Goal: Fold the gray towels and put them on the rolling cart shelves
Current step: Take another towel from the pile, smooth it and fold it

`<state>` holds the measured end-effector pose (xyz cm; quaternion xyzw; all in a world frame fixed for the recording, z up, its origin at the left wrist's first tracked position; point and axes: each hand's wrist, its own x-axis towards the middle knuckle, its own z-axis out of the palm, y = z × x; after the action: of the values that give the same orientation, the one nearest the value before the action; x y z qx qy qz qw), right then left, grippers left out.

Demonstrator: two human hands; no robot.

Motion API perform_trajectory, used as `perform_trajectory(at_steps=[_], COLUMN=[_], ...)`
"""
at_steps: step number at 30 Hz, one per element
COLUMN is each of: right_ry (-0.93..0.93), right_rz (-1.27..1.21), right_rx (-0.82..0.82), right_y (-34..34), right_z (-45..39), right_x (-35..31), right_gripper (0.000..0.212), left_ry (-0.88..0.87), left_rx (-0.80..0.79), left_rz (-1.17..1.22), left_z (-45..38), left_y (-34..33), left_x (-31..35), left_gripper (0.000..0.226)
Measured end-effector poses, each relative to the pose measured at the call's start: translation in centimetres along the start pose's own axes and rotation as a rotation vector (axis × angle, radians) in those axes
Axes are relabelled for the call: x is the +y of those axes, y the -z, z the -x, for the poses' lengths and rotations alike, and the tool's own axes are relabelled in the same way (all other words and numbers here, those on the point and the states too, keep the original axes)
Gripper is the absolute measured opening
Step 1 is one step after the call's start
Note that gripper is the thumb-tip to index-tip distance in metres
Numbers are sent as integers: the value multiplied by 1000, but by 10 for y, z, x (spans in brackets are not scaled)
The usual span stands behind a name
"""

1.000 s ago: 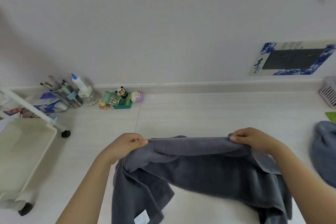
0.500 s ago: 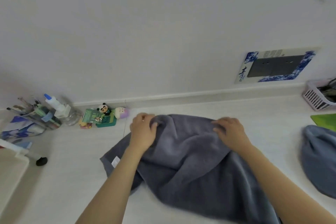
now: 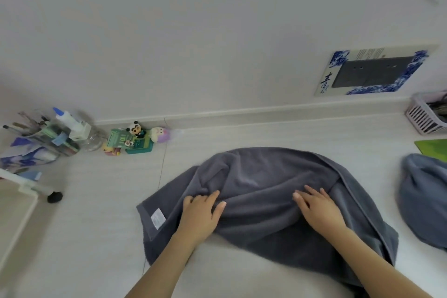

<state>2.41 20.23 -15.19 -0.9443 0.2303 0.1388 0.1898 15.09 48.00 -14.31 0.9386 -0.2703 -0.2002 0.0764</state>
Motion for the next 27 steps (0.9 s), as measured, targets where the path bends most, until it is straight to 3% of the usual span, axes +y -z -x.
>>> perform_trajectory(at_steps=[1, 3, 5, 6, 8, 11, 13, 17, 20, 22, 27], right_ry=[-46, -48, 67, 157, 307, 329, 262, 161, 114, 93, 29], right_rz=[86, 186, 71, 14, -30, -79, -109, -86, -76, -74, -85], right_rx=[56, 240, 351, 329, 134, -71, -61, -18, -10, -5, 53], right_y=[3, 3, -8, -17, -38, -61, -66, -64, -65, -65, -65], right_z=[0, 0, 6, 11, 23, 33, 34, 34, 36, 37, 37], right_x=[0, -13, -32, -47, -70, -87, -95, -105, -112, -111, -120], right_gripper=[58, 57, 57, 59, 70, 81, 82, 77, 62, 68, 56], left_ry=[-58, -158, -164, -131, -6, 219, 304, 182, 190, 264, 385], left_rx=[-7, 66, 238, 315, 380, 344, 317, 351, 271, 245, 493], left_rz=[55, 104, 104, 93, 42, 124, 278, 422, 566, 619, 436], left_z=[5, 17, 31, 38, 49, 64, 73, 80, 75, 59, 6], left_y=[0, -7, -20, -26, -34, -41, -40, -33, -15, 15, 117], left_x=[7, 14, 11, 7, -3, -20, -30, -39, -50, -63, -113], left_gripper=[55, 48, 46, 41, 37, 60, 59, 20, 21, 23, 11])
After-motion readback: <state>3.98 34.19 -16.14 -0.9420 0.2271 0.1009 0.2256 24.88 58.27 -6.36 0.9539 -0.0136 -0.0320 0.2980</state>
